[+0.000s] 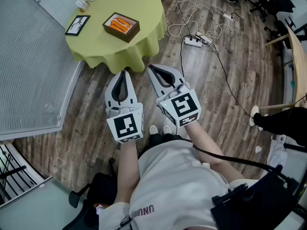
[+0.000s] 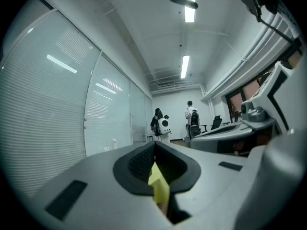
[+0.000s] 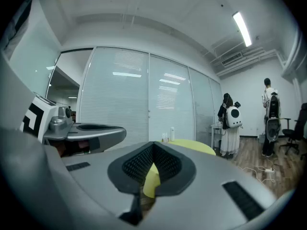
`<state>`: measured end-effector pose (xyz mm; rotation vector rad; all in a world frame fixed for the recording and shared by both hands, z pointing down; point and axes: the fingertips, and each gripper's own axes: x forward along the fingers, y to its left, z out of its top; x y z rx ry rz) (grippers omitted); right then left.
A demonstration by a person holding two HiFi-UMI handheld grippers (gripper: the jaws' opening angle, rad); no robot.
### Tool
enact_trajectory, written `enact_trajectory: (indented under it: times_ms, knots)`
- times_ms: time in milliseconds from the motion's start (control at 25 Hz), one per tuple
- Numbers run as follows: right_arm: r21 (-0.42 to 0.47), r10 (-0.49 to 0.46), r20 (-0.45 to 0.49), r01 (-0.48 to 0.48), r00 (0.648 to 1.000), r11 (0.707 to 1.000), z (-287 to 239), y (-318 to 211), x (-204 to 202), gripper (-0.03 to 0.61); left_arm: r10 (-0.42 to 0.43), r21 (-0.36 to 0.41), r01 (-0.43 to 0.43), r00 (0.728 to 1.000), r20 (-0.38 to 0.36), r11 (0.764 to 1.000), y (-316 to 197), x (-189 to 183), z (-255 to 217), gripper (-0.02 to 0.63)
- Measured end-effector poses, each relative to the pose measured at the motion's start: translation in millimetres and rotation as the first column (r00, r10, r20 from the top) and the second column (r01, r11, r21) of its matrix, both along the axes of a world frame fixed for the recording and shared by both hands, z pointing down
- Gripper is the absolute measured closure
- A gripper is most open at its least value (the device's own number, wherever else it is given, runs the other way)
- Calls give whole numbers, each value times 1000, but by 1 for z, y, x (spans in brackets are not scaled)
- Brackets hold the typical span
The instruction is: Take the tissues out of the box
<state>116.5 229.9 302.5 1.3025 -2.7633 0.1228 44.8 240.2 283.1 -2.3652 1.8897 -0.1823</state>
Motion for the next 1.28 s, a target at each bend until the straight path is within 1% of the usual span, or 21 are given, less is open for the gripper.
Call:
enact_trajectory:
  times_ms: [440,640,800,920,1080,1160,1280]
  knots:
    - [-3,-1,-2,1,1000,1000,0,1,0,560,0,4,0,1000,-11,1000,0,0,-2,600]
    - [1,1,1,-1,1000,1000,0,0,-1,560,-12,6,12,1000,-20,1000,-2,-6,-1,600]
    - [0,-1,7,1,1000,1000,-3,0,1,558,1,4,-1,1000,-19,1000,-1,-2,-3,600]
    - [12,3,9,-4,1000,1000,-5,-2,-1,558,2,20,-1,1000,-19,1000,-1,-8,-6,600]
    - [21,7,16,-7,1000,1000,-7,-5,-8,558,19,22,-18,1000,-24,1000,0,-15,-6,600]
    - [20,12,15,-12,1000,1000,-5,-5,-14,558,9,32,-7,999,-45,999,1,-22,-5,600]
    - [13,22,12,-22,1000,1000,0,-3,-19,558,-12,28,14,998,-59,1000,7,-36,1,600]
